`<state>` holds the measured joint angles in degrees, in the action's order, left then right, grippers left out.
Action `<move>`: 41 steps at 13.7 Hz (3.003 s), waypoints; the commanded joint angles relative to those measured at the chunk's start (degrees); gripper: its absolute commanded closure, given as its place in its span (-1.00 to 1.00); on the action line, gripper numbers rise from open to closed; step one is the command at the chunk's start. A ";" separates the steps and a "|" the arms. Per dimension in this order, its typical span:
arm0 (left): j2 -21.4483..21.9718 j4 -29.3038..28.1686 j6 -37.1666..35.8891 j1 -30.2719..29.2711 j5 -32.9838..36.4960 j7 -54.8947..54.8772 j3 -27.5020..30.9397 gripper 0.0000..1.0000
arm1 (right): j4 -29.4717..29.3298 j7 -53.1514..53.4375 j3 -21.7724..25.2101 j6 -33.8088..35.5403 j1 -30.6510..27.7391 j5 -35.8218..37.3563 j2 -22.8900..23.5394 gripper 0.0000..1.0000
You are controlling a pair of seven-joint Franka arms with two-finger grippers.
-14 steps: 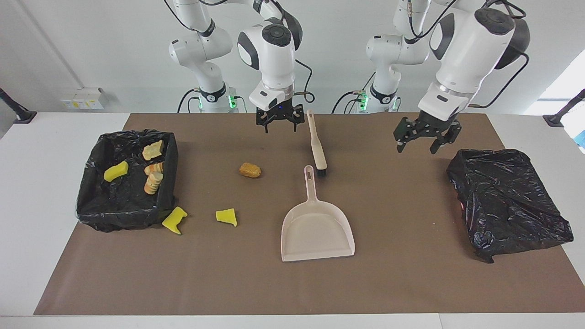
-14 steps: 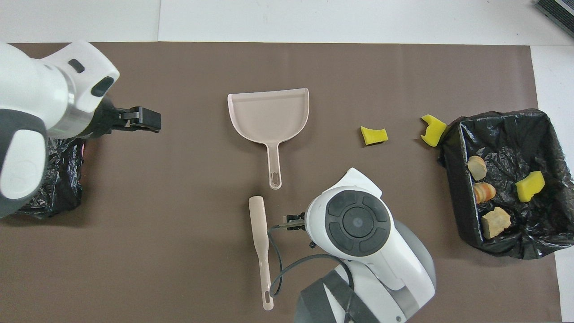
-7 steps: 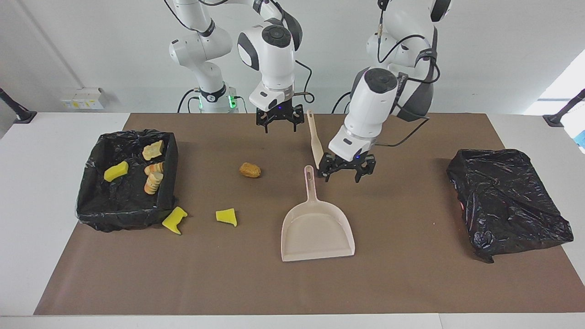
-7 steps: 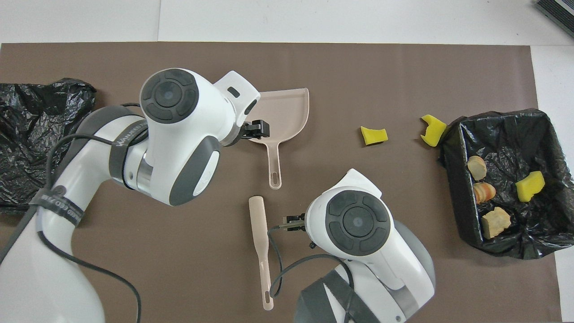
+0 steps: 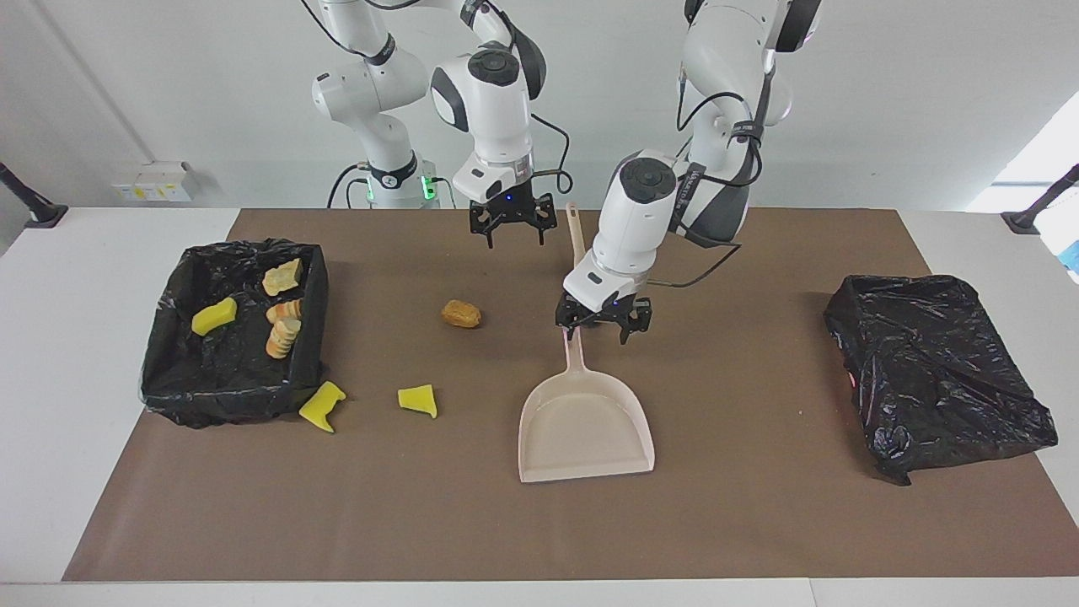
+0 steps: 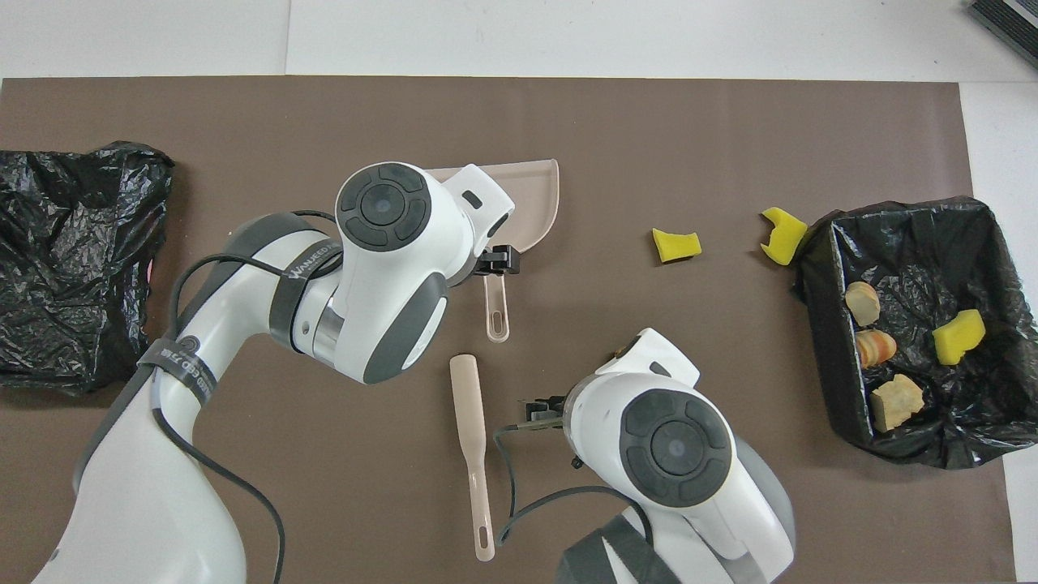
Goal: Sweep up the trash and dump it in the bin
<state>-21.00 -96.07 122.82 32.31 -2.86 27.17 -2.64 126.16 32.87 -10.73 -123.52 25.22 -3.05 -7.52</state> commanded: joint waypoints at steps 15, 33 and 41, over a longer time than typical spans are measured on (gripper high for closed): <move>1.04 -0.96 -5.74 1.45 5.84 -2.79 1.50 1.00 | 4.36 -2.11 -0.26 -2.60 -0.26 -1.70 -3.29 -1.00; 20.29 -12.62 -25.91 -27.29 8.14 -73.99 1.50 1.00 | 11.65 18.19 -0.17 -21.76 18.98 2.06 6.29 -1.00; 23.55 -19.16 -17.89 -30.72 9.46 -90.80 1.50 1.00 | 10.95 19.86 -0.17 -21.32 19.78 8.49 7.25 -0.56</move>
<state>0.77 -113.29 102.86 2.26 5.51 -62.30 -0.54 137.04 51.03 -10.95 -144.09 45.08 2.83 -0.33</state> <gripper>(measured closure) 0.678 0.185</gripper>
